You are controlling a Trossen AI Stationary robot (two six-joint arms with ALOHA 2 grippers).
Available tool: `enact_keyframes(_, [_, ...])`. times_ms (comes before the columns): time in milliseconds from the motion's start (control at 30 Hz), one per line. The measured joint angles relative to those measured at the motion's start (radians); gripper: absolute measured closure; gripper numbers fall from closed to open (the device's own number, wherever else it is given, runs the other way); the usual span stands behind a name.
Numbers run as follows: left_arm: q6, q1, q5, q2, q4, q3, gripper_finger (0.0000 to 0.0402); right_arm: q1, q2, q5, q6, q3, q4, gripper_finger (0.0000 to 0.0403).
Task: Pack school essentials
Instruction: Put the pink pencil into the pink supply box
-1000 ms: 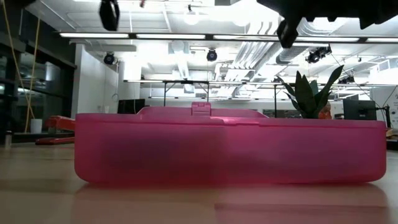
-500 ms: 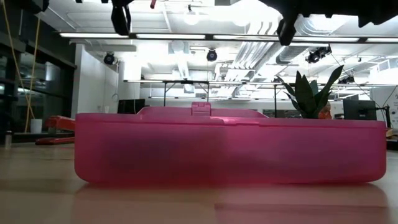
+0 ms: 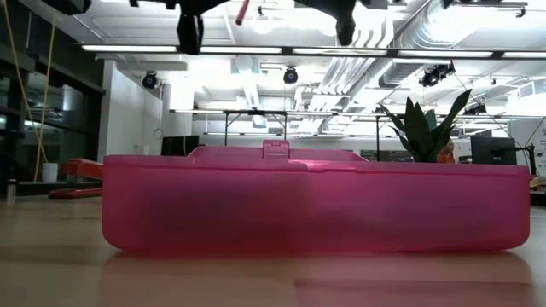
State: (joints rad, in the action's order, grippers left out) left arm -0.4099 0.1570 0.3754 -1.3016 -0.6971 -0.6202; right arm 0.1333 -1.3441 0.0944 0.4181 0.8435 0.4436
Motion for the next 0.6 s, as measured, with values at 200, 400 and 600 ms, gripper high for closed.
enact_keyframes(200, [0.005,0.0,0.024,-0.03,-0.002,-0.038,0.0401,-0.002,-0.076,-0.034,-0.016,0.105,-0.046,0.022])
enact_keyframes(400, [0.031,-0.001,0.006,-0.046,0.01,-0.061,0.0401,-0.004,-0.13,-0.043,-0.018,0.16,-0.044,0.022])
enact_keyframes(600, [0.036,-0.001,0.055,-0.042,0.037,-0.061,0.0401,-0.004,-0.135,-0.036,-0.029,0.167,-0.038,0.0261])
